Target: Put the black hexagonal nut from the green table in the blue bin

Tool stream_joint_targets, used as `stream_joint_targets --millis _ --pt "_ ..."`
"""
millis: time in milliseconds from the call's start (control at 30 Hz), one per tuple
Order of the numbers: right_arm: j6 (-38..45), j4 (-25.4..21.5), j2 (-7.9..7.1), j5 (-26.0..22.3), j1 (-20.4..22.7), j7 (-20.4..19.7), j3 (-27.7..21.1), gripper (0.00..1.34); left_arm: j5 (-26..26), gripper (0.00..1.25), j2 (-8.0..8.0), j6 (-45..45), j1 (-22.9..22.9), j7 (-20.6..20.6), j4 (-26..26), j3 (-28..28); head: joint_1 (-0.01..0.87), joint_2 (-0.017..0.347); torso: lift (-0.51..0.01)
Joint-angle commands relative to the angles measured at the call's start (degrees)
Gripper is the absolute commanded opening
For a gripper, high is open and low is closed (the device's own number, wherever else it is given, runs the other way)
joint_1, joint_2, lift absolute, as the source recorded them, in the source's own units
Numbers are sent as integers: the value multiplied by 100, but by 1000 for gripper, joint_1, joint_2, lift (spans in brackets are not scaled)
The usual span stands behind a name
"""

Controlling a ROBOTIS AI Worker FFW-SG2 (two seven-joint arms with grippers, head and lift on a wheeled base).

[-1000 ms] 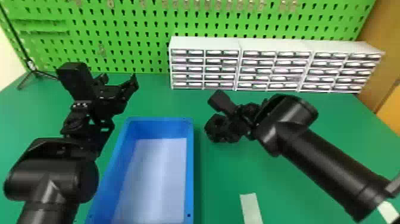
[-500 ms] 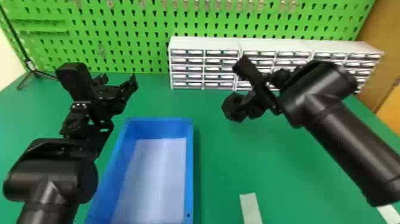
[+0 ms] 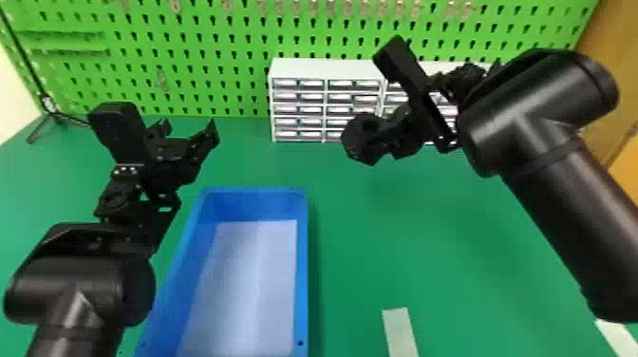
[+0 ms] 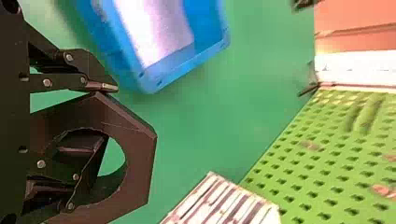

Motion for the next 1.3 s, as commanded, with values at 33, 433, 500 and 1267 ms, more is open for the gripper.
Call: stream_joint_targets --millis 33,433,500,1267 --pt "75 -448 93 -462 28 -9 123 341 0 839 7 0 10 0 -11 33 686 28 -96" --pt "-189 -729 233 -1780 133 -976 826 341 -88 838 95 18 54 0 -20 200 686 28 -96" --pt "-242 -685 268 -1859 133 -1081 975 341 -115 838 104 26 80 0 -20 288 686 28 -96" --pt "-971 519 831 -2360 423 -1775 1845 341 -457 821 112 70 335 0 15 851 686 28 -96"
